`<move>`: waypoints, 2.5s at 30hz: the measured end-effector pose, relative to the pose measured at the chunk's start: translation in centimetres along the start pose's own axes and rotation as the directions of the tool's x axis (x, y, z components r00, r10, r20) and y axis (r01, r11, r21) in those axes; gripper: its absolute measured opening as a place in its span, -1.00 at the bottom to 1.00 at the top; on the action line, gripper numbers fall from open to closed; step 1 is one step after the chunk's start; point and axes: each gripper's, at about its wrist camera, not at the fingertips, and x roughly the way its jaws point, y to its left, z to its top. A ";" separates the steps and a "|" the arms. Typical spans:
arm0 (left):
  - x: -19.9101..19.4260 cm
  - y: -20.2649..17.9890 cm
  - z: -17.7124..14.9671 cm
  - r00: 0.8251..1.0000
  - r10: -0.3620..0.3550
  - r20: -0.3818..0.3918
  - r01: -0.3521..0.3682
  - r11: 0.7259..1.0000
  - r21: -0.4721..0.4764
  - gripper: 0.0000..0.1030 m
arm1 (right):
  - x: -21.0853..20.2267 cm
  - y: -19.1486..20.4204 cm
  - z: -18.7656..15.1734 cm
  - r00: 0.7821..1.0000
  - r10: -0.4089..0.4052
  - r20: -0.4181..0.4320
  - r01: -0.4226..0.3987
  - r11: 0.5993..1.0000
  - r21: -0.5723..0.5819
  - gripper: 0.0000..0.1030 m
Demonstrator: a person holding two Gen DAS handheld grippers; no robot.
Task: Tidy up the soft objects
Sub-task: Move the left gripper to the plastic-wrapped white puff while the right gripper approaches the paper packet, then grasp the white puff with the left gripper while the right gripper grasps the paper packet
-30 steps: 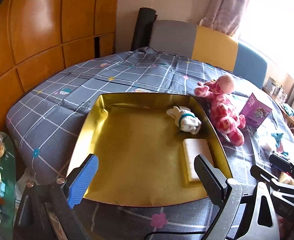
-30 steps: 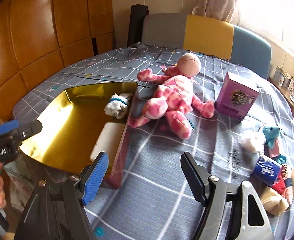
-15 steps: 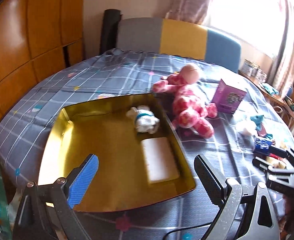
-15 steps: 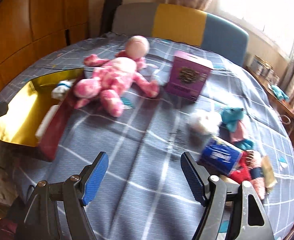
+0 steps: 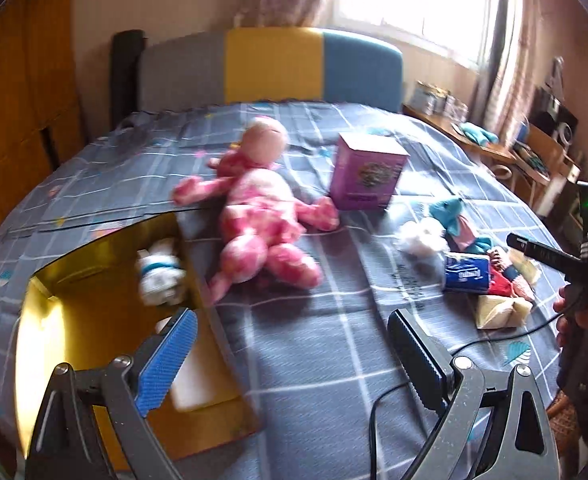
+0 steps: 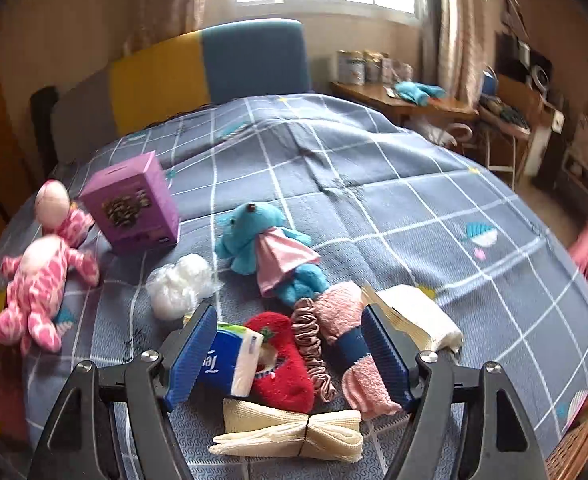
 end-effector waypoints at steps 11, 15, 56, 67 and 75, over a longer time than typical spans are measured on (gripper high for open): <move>9.3 -6.5 4.2 0.978 -0.153 -0.141 0.160 0.986 0.038 0.67 | 0.5 -5.1 0.4 0.994 0.101 -0.035 -0.086 0.952 0.294 0.47; 12.3 -8.6 5.5 0.965 -0.190 -0.181 0.201 0.979 0.041 0.68 | 0.9 -4.7 0.4 0.989 0.137 -0.047 -0.118 0.951 0.287 0.47; 10.2 -6.7 2.2 0.951 -0.272 -0.147 0.264 0.962 -0.073 -0.20 | 0.5 -13.8 -1.2 0.984 0.163 0.068 -0.164 0.701 0.694 0.47; 3.8 -3.8 -1.4 0.944 -0.318 -0.085 0.312 0.947 -0.078 -0.20 | 3.2 -14.6 -2.5 0.978 0.201 -0.060 -0.080 0.622 0.779 0.59; 2.1 -1.9 -2.4 0.940 -0.336 -0.064 0.326 0.937 -0.128 -0.20 | 6.4 -16.4 -3.2 0.964 0.251 -0.083 -0.053 0.491 0.870 0.63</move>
